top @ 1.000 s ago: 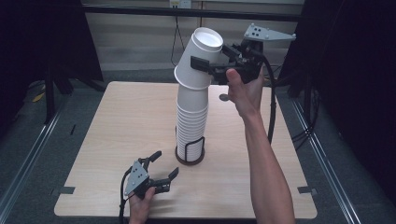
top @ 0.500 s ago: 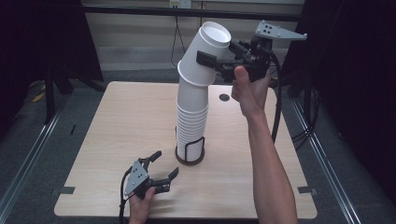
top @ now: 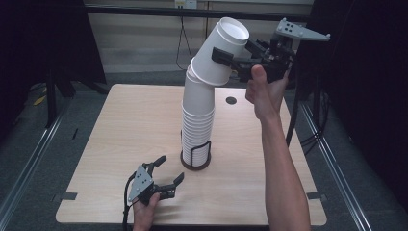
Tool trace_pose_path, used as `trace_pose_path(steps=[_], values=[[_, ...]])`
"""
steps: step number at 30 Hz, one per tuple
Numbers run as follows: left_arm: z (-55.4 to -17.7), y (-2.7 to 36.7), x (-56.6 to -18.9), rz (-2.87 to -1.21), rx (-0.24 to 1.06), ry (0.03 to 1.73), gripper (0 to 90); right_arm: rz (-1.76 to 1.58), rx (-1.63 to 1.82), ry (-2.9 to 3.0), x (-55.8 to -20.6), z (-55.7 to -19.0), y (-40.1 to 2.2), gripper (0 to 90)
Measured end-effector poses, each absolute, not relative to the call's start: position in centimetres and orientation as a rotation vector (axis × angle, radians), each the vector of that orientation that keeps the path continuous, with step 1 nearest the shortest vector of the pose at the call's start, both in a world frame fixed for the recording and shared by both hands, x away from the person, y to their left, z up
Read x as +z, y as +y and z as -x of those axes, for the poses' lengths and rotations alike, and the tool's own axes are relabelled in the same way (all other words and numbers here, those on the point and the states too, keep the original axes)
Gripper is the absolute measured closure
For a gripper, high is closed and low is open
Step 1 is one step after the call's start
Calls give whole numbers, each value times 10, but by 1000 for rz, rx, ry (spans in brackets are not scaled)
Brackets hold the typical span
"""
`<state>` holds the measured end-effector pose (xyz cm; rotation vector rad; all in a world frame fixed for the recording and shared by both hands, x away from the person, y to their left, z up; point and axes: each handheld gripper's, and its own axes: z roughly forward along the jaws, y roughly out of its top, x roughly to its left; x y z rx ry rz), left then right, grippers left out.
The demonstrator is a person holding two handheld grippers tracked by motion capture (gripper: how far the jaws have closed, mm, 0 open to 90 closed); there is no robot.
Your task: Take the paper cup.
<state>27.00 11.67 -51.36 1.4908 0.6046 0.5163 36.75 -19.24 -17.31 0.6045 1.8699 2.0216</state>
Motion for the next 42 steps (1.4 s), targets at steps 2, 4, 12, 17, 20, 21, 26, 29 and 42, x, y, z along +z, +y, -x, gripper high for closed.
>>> trace_pose_path(steps=[2, 4, 12, 17, 20, 21, 26, 29, 42], values=[[-270, 117, -514, -1491, 515, 605, 157, -604, 2015, 1865, -172, -366, -195, 203], [-270, 117, -514, -1492, 516, 604, 157, -611, 2015, 1859, -172, -365, -199, 203], [-270, 117, -514, -1491, 514, 605, 157, -625, 1975, 1841, -169, -359, -218, 202], [-270, 117, -514, -1489, 516, 605, 157, -645, 1947, 1831, -168, -355, -231, 203], [-271, 117, -514, -1494, 520, 604, 157, -662, 1933, 1829, -170, -353, -237, 203], [-271, 117, -513, -1495, 519, 605, 157, -667, 1931, 1826, -171, -352, -239, 203], [-272, 118, -513, -1509, 527, 590, 157, -678, 1894, 1833, -177, -348, -246, 203], [-272, 118, -513, -1498, 515, 603, 156, -684, 1887, 1831, -182, -346, -251, 203], [-274, 116, -512, -1511, 482, 631, 154, -734, 1853, 1870, -213, -341, -258, 204]])
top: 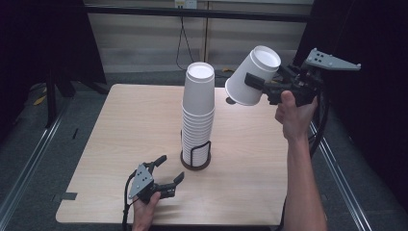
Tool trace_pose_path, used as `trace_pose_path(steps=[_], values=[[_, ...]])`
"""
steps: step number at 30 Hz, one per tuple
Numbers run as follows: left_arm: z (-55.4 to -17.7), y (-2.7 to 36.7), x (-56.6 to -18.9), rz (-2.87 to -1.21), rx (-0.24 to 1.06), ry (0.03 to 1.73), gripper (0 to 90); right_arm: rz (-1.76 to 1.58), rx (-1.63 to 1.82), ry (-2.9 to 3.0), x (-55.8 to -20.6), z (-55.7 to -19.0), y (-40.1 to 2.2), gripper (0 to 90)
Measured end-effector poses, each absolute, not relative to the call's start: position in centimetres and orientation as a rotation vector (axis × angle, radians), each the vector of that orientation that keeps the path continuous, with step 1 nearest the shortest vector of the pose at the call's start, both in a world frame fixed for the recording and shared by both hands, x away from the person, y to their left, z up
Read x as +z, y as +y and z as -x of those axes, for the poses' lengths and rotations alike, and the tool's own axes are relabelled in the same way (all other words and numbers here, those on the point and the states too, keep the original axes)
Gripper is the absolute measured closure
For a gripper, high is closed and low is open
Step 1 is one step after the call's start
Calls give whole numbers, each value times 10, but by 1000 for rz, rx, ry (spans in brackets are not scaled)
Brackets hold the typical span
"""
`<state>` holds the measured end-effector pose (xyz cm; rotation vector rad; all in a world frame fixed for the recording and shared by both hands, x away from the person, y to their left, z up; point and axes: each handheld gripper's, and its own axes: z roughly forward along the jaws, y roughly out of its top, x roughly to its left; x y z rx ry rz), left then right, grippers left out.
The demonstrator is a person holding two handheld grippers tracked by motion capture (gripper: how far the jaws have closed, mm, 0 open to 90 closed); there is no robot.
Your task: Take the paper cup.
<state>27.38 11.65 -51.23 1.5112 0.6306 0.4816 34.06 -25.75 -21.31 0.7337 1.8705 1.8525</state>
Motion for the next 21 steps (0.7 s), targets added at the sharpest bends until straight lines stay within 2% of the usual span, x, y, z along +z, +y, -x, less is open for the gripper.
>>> trace_pose_path(steps=[3, 9, 12, 21], values=[[-276, 120, -512, -1529, 498, 597, 153, -736, 1838, 1877, -216, -340, -257, 204], [-276, 118, -509, -1535, 423, 639, 158, -753, 1820, 1898, -231, -334, -259, 204], [-278, 118, -505, -1559, 447, 613, 163, -749, 1812, 1923, -242, -333, -259, 204], [-274, 119, -489, -1570, 414, 601, 183, -762, 1799, 1955, -261, -324, -258, 204]])
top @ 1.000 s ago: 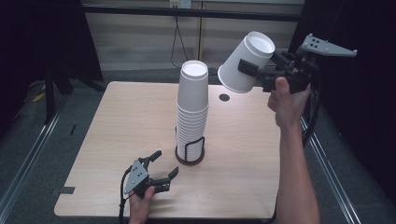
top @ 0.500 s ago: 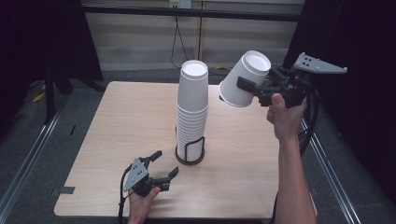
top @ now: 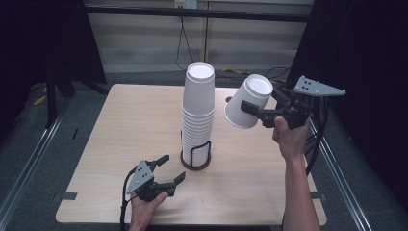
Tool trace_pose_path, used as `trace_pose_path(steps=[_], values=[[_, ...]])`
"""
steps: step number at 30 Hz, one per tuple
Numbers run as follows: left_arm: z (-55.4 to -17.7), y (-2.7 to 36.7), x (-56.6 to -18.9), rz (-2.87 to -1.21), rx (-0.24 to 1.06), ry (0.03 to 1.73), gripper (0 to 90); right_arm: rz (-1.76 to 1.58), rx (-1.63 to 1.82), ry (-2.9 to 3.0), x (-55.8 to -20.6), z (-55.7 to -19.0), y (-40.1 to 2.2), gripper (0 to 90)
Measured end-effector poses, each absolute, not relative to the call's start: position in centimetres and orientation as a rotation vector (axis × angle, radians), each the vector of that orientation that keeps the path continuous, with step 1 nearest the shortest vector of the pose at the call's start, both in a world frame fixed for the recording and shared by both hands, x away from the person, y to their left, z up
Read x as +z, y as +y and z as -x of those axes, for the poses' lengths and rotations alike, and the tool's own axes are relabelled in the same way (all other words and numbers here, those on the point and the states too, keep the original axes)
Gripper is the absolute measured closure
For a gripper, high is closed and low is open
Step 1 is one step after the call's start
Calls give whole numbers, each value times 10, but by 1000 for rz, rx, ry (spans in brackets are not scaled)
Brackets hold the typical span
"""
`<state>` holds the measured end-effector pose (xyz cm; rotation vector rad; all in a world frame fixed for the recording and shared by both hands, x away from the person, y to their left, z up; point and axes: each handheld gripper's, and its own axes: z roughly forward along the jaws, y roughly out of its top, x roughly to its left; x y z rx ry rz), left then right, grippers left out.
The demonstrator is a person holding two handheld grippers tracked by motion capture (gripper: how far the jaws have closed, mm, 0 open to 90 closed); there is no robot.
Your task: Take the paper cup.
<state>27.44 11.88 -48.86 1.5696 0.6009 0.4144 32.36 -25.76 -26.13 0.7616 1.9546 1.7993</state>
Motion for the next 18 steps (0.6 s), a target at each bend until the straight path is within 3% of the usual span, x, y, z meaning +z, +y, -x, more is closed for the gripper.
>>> trace_pose_path(steps=[18], values=[[-279, 104, -460, -1628, 387, 504, 196, -801, 1804, 2003, -302, -310, -248, 206]])
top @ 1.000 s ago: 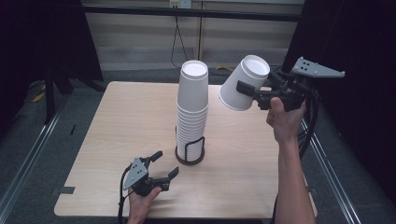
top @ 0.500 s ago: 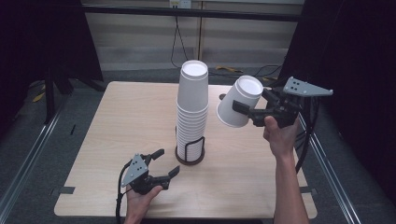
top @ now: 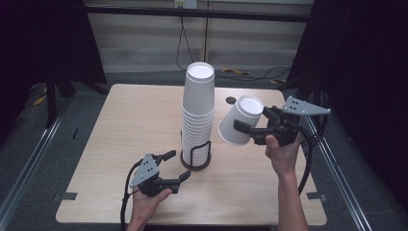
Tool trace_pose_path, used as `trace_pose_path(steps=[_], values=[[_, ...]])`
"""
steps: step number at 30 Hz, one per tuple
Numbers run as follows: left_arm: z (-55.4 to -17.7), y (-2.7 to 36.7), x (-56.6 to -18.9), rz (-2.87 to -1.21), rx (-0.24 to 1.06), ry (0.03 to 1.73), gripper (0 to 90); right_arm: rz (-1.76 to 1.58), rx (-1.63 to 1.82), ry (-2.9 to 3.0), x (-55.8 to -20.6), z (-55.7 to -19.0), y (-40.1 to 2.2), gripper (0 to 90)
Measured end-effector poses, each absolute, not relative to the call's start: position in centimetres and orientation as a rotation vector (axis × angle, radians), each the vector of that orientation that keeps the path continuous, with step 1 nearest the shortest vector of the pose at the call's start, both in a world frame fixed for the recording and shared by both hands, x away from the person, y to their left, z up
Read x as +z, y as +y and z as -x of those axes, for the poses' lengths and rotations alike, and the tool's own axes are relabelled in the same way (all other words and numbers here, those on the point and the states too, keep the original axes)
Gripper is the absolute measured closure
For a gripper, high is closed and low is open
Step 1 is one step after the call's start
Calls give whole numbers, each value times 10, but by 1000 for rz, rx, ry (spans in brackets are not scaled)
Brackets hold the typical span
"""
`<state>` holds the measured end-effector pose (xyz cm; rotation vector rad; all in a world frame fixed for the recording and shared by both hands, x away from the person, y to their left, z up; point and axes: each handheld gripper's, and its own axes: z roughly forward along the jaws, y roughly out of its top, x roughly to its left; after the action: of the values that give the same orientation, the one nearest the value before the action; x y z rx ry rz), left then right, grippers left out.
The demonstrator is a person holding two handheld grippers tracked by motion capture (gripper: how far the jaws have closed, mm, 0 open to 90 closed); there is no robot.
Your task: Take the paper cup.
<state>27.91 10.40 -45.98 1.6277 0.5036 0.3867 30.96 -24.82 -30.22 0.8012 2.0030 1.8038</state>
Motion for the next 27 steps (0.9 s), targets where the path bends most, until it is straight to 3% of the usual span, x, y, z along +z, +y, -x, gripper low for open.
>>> trace_pose_path(steps=[27], values=[[-279, 75, -448, -1651, 288, 378, 158, -775, 1847, 2127, -362, -292, -224, 207]])
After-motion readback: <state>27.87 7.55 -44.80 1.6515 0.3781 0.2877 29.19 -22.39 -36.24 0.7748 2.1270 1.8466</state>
